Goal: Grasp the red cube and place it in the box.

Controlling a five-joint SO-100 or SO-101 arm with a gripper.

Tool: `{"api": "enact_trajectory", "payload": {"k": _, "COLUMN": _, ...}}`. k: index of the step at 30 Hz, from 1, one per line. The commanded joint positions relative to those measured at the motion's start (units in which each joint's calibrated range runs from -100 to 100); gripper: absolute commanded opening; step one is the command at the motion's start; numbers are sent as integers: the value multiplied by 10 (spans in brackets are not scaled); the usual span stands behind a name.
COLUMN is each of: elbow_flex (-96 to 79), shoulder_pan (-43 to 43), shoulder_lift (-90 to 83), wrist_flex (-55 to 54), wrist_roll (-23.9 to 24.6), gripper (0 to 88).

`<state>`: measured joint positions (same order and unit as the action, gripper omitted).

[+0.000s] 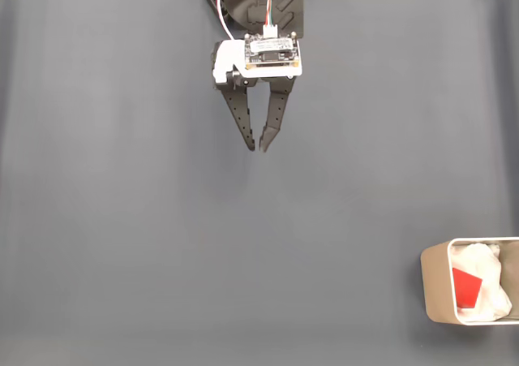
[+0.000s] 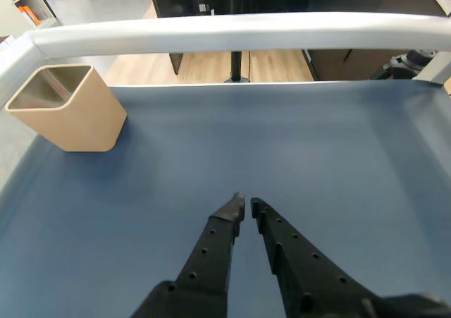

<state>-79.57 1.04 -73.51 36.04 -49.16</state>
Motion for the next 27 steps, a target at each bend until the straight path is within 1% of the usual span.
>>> {"api": "enact_trajectory", "payload": {"k": 1, "elbow_flex": -62, "shoulder_pan": -1, "shoulder_lift": -80, "wrist_flex": -8, "wrist_roll": -1, "gripper": 0}}
{"api": "enact_trajectory", "payload": {"k": 5, "elbow_flex": -144, "shoulder_pan": -1, "shoulder_lift": -172, "wrist_flex": 19, "wrist_roll": -2, "gripper": 0}}
{"api": "enact_trajectory", "payload": {"k": 10, "elbow_flex": -202, "shoulder_pan": -5, "shoulder_lift": -248, "wrist_flex": 69, "wrist_roll": -3, "gripper": 0}}
{"api": "enact_trajectory", "payload": {"k": 16, "elbow_flex": -203, "shoulder_pan": 5, "shoulder_lift": -264, "wrist_flex": 168, "wrist_roll": 8, "gripper": 0}}
{"api": "enact_trajectory", "payload": {"k": 22, "elbow_flex": -203, "shoulder_pan": 1, "shoulder_lift": -264, "wrist_flex": 304, "wrist_roll": -9, "gripper": 0}}
{"api": "enact_trajectory", "payload": {"k": 27, "elbow_flex": -203, "shoulder_pan": 1, "shoulder_lift": -264, "wrist_flex": 357, "wrist_roll": -13, "gripper": 0}}
